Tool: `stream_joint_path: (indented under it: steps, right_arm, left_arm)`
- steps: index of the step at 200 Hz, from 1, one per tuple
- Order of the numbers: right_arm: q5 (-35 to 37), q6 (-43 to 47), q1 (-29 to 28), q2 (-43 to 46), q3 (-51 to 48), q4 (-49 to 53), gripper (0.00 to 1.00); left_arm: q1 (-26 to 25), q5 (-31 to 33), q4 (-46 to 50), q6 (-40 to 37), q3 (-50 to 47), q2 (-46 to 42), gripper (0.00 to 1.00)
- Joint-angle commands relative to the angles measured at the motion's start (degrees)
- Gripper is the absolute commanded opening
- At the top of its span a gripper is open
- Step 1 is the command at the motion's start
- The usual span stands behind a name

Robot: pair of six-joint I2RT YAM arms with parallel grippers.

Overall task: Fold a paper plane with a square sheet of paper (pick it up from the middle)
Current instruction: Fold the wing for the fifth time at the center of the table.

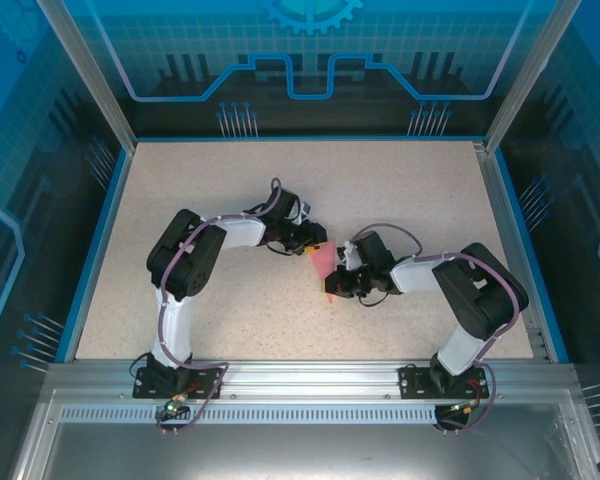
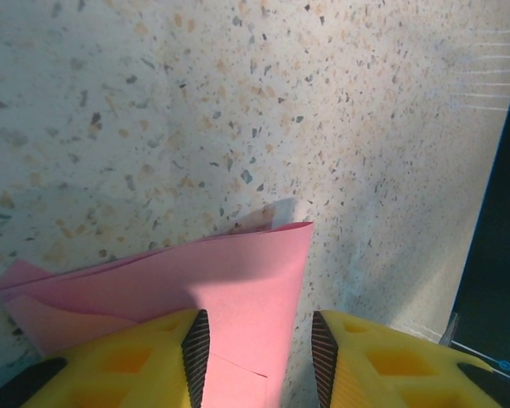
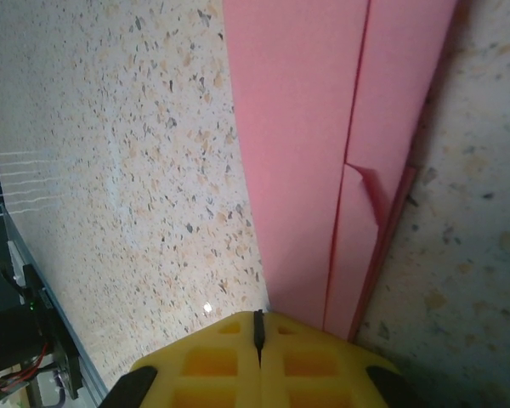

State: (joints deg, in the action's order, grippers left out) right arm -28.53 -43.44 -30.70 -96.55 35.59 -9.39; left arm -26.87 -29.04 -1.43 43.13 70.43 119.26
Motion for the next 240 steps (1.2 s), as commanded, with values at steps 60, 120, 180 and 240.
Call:
stream_joint_path:
  steps: [60,120,180,240]
  right_arm:
    - [-1.03,4.65,0.38,-0.37,-1.49,10.80,0.06]
    - [-1.43,4.70,0.61,-1.62,1.18,11.54,0.06]
    - [-1.02,3.42,0.64,-2.42,1.96,10.24,0.06]
    - [-0.55,2.52,0.66,-3.80,1.24,8.93,0.06]
  left_arm:
    - [6.43,1.76,-2.47,-7.75,0.87,3.08,0.41]
    - [6.75,0.35,3.58,-9.23,4.18,-3.50,0.43]
    - [4.00,0.25,2.42,-4.87,-3.02,-14.83,0.42]
    - [-2.51,-1.37,-5.06,3.55,-8.17,-9.60,0.36]
